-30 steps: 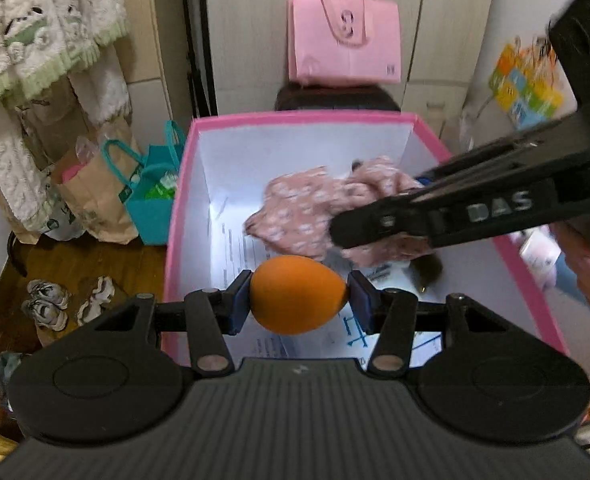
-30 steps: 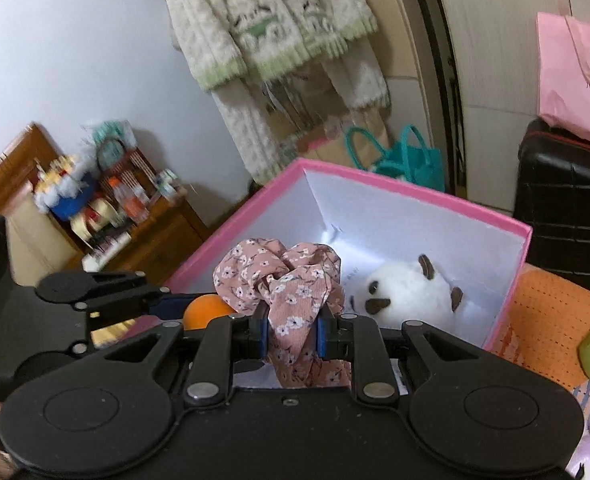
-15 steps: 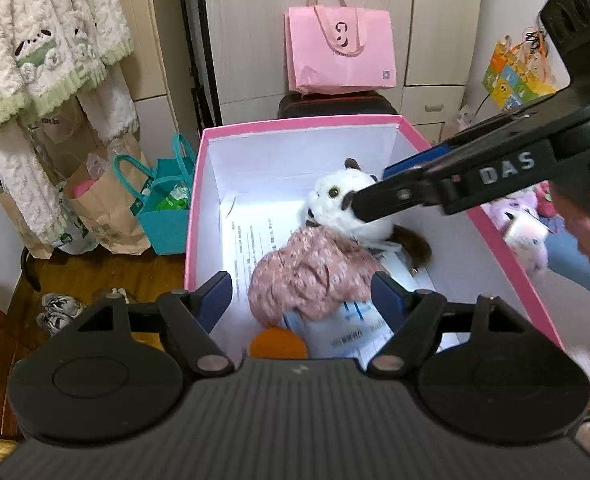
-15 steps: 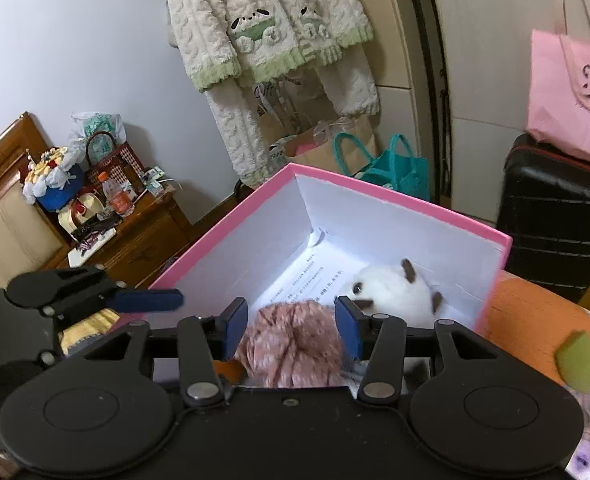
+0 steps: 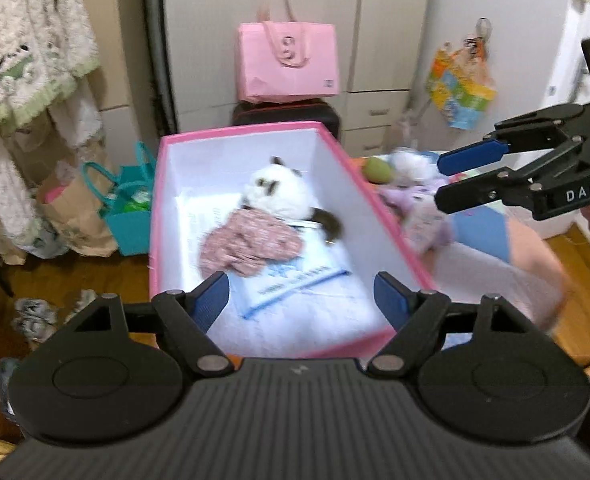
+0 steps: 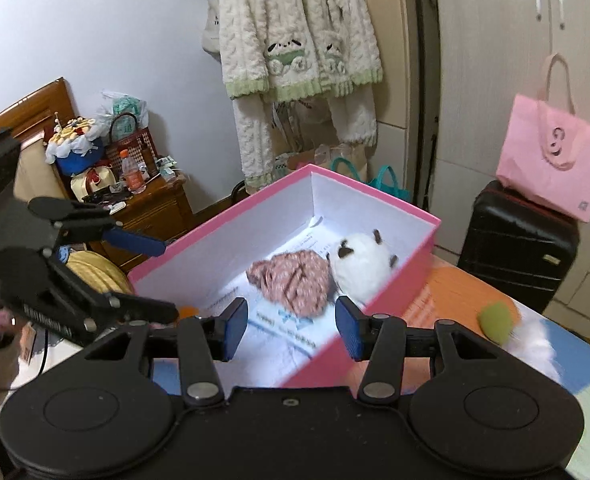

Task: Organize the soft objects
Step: 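Move the left tool to the white wipes pack while the right tool approaches the strawberry pouch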

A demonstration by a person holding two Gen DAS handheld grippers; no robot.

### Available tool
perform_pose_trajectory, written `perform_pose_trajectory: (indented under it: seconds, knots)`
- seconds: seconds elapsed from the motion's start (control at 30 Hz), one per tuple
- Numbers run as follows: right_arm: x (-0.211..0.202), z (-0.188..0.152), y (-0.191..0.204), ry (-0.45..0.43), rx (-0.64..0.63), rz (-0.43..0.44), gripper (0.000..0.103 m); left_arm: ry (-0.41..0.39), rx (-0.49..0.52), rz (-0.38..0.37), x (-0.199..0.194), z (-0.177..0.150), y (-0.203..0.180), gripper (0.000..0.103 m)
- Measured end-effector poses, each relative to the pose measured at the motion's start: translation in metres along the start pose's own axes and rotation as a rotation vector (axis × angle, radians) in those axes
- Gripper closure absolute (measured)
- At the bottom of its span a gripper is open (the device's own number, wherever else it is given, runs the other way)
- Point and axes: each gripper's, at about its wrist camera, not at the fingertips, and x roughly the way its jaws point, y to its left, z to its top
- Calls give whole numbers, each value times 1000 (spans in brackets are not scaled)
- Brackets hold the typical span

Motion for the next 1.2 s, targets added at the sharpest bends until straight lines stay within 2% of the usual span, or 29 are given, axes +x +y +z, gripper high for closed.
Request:
perform_pose_trajectory:
  seconds: [0.2, 0.4, 0.63, 0.87, 1.07, 1.2]
  knots:
    - [-48, -32, -4, 0, 5, -84, 48, 38, 13, -99, -10, -9, -24, 24]
    - [-82, -60, -5, 15, -7, -153, 46, 37, 57, -135, -17, -11, -59, 24]
    - [-105, -90, -14, 16, 6, -200, 45, 38, 109, -200, -8, -8, -99, 24]
    - [-117, -115, -35, -10, 38, -214, 43, 56, 111, -258, 21, -4, -126, 24]
    - [-111, -130, -62, -30, 51, -217, 43, 35, 123, -235, 48, 1, -144, 24]
    - [-105, -136, -78, -56, 38, -233, 43, -47, 108, -174, 64, -2, -153, 24]
